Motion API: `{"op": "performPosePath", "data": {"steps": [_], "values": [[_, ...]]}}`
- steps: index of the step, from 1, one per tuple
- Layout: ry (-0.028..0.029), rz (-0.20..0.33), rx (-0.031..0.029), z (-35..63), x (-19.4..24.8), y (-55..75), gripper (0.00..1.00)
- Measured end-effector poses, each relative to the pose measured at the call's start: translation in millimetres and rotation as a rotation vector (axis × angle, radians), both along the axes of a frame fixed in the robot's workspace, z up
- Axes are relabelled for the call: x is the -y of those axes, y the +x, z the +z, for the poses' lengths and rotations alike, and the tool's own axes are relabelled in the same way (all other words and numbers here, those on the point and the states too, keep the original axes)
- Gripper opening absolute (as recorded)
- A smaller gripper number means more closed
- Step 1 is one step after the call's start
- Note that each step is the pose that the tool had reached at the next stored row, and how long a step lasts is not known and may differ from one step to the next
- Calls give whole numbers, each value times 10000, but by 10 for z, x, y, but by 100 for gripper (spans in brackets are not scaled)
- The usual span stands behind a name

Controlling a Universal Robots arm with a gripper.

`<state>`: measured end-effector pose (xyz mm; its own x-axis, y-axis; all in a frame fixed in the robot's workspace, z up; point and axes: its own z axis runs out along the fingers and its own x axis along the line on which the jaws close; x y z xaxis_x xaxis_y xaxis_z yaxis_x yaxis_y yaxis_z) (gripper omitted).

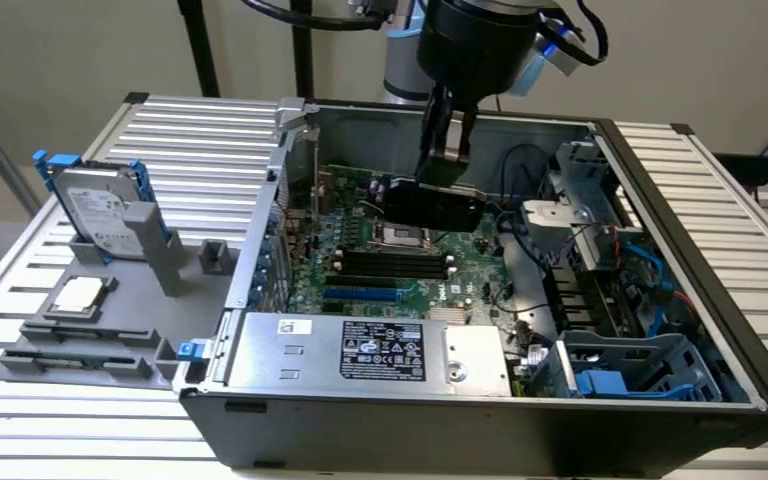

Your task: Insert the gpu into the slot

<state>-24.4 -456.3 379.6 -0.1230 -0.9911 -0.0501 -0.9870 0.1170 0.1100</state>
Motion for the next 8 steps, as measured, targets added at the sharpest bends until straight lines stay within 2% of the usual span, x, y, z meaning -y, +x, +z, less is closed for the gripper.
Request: {"op": "performPosePath", "data": {"steps": [8], "values": [[199, 281, 0, -133, 121, -40, 26]]}}
